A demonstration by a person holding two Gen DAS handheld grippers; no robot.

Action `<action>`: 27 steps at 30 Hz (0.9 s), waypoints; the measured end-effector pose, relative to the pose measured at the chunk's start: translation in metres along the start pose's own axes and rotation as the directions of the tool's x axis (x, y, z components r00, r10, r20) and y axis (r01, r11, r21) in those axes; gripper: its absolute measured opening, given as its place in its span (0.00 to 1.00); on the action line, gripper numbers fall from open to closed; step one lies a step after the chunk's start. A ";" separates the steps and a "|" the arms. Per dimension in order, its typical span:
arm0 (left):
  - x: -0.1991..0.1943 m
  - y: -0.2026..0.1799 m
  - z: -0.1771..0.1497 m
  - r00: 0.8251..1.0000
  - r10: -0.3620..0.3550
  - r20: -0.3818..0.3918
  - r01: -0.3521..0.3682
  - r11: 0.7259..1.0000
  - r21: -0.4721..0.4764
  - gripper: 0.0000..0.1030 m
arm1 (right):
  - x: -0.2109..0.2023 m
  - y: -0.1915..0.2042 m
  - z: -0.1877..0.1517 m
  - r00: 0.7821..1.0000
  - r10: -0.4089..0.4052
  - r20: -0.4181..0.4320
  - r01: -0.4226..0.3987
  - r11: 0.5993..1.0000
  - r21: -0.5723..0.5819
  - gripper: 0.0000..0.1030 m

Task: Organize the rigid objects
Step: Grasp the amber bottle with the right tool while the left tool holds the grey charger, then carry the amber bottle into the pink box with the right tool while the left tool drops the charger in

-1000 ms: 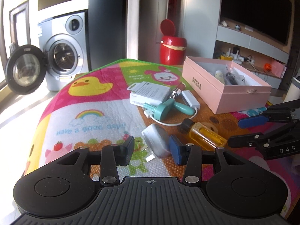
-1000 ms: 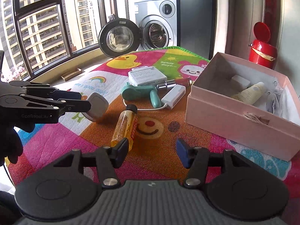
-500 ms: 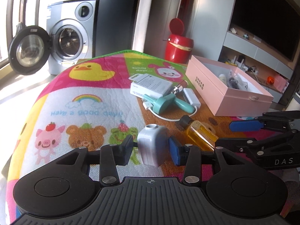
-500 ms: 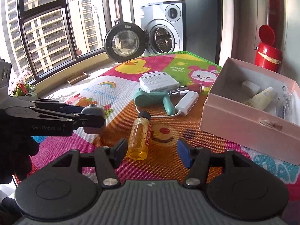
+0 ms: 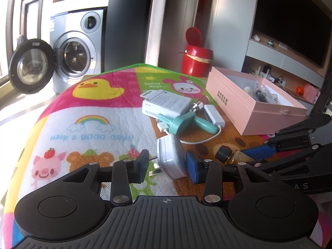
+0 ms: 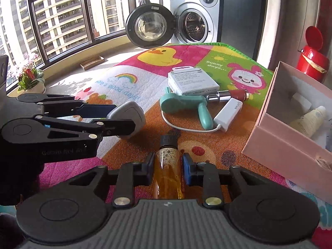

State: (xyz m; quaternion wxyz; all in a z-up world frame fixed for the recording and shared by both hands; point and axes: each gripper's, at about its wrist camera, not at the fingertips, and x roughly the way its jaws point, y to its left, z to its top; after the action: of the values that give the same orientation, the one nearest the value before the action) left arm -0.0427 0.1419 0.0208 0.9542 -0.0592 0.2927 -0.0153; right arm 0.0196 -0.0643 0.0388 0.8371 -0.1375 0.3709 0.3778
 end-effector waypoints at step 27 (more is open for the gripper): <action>0.048 -0.054 0.019 0.998 -0.004 -0.056 0.008 0.997 0.072 0.44 | -0.061 -0.051 -0.077 0.964 -0.263 0.032 0.260 0.963 0.074 0.34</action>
State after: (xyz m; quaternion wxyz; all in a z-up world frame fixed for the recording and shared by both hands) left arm 0.0082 0.0869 0.0158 0.9471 -0.0251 0.3185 -0.0306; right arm -0.0095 -0.1698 0.0273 0.8915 -0.1481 0.3449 0.2537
